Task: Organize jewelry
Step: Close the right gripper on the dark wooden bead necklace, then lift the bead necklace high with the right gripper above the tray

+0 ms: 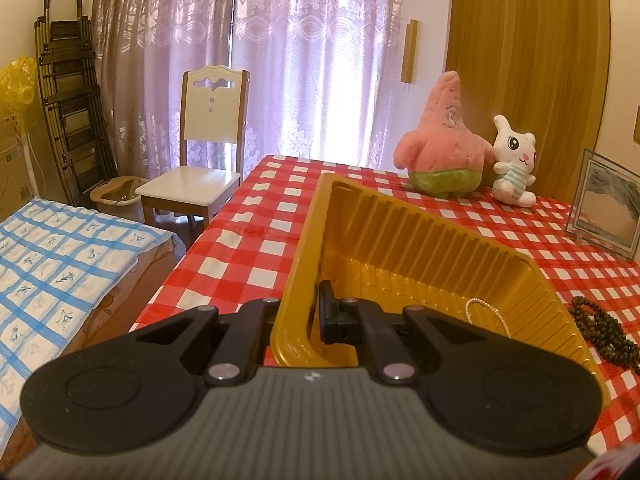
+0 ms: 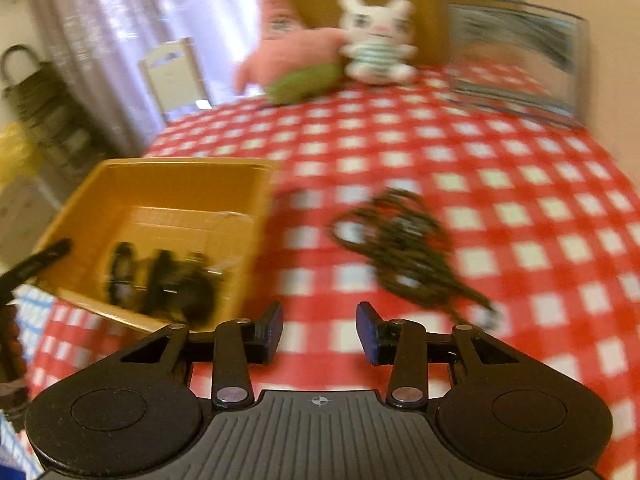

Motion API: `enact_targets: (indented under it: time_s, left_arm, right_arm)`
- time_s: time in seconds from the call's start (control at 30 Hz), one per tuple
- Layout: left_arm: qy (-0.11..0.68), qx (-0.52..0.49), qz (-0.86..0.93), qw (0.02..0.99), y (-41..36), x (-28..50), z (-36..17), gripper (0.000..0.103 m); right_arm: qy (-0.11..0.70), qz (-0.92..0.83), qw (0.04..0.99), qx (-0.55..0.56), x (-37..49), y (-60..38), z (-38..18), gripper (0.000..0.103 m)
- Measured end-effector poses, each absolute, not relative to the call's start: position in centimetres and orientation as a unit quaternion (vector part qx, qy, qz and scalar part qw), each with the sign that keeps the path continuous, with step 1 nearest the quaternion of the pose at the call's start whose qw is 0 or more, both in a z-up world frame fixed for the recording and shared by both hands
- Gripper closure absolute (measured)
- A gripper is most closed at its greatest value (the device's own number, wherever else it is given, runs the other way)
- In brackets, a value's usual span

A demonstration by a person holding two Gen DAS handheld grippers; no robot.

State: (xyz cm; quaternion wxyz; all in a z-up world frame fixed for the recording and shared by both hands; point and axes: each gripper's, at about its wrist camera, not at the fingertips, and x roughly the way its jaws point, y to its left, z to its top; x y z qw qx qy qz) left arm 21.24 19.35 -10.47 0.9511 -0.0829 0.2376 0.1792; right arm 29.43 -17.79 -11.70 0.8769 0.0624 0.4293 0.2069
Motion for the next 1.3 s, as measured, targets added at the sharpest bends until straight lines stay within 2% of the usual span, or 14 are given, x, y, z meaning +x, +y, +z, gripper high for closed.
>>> enact_targets:
  time_s: [0.3,0.67,0.73,1.0,1.07,1.23,1.27,1.3]
  left_arm:
    - [0.237,-0.080,0.180,0.951,19.4,21.1,-10.5,0.096]
    - [0.238,-0.079,0.184,0.950,19.4,21.0,-10.7,0.096]
    - [0.238,-0.079,0.184,0.950,19.4,21.0,-10.7,0.096]
    - [0.239,-0.079,0.186,0.950,19.4,21.0,-10.7,0.096]
    - [0.239,-0.080,0.187,0.949,19.4,21.0,-10.7,0.096]
    - [0.240,-0.079,0.188,0.949,19.5,21.0,-10.7,0.095]
    - [0.239,-0.078,0.188,0.949,19.4,21.0,-10.7,0.095]
    - [0.239,-0.077,0.188,0.949,19.4,21.0,-10.7,0.095]
  right_arm:
    - [0.435,0.156,0.884,0.064,30.7,-22.2,-12.7,0.062]
    - [0.417,0.173,0.892,-0.001,34.5,-20.1,-13.5,0.063]
    - [0.421,0.176,0.890,-0.007,35.4,-20.0,-14.0,0.073]
    - [0.455,0.194,0.869,0.009,36.8,-19.8,-16.2,0.077]
    - [0.448,0.199,0.872,0.004,36.5,-19.6,-16.2,0.089]
    - [0.432,0.199,0.879,-0.011,35.9,-19.2,-15.4,0.090]
    - [0.427,0.200,0.882,-0.009,35.7,-19.3,-14.9,0.097]
    - [0.420,0.201,0.885,-0.006,35.6,-19.4,-14.4,0.096]
